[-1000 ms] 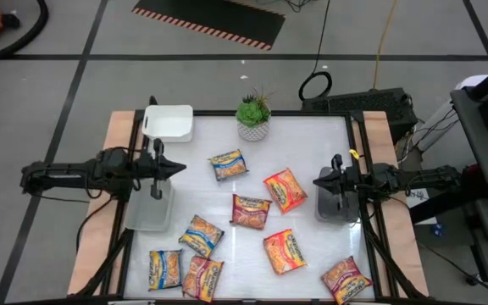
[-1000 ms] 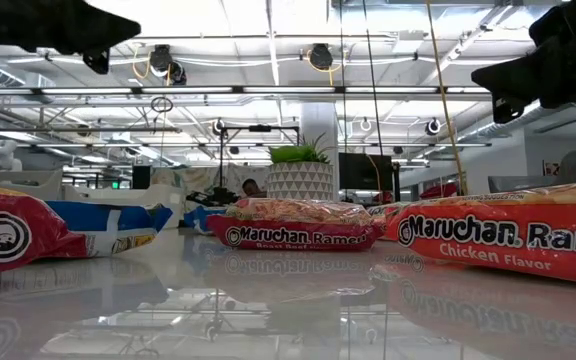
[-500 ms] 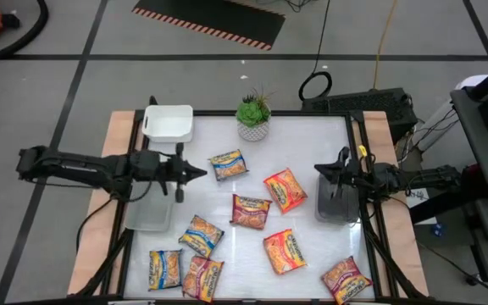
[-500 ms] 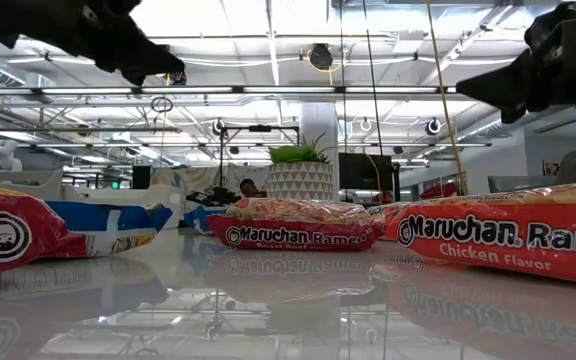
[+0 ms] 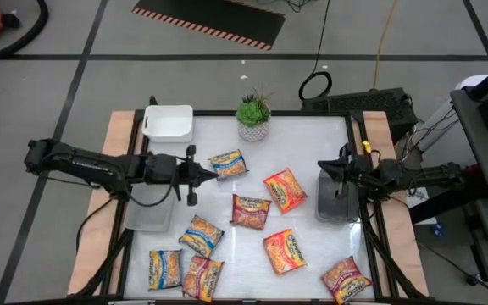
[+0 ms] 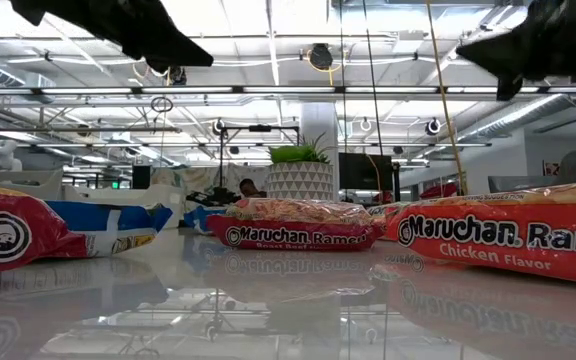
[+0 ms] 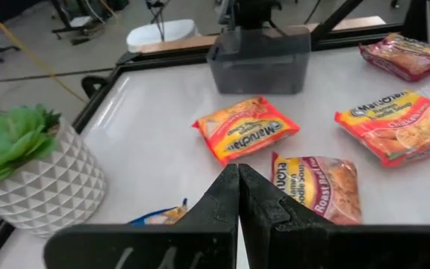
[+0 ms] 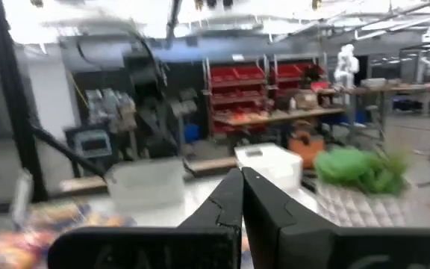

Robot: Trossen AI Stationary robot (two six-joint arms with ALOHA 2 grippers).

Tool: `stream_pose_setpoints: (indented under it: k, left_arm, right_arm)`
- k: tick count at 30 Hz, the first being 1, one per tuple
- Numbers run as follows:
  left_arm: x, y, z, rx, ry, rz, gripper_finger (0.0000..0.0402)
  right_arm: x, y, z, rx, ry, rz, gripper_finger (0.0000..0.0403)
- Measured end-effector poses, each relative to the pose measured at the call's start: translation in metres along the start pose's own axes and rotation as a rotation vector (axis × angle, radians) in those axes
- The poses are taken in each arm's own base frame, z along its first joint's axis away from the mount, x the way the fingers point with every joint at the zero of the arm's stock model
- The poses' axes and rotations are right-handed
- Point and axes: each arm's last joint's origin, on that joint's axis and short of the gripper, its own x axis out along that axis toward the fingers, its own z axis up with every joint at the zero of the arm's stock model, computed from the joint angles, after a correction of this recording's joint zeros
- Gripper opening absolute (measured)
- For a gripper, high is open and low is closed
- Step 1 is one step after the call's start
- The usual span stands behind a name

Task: Sort Maruchan noodles
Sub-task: Put the top red noodle pack into the white bin

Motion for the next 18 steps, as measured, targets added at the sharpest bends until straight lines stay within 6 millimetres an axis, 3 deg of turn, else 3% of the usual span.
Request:
stream_pose_setpoints:
  k: [7, 18]
  left_arm:
    - [0.008, -0.019, 0.001, -0.049, 0.084, -0.079, 0.0004]
    - [0.011, -0.066, -0.005, -0.182, 0.132, -0.174, 0.0004]
  right_arm:
    - [0.026, 0.011, 0.018, 0.019, 0.129, 0.0, 0.0]
    - [0.094, 0.041, 0.038, -0.077, 0.304, 0.014, 0.0]
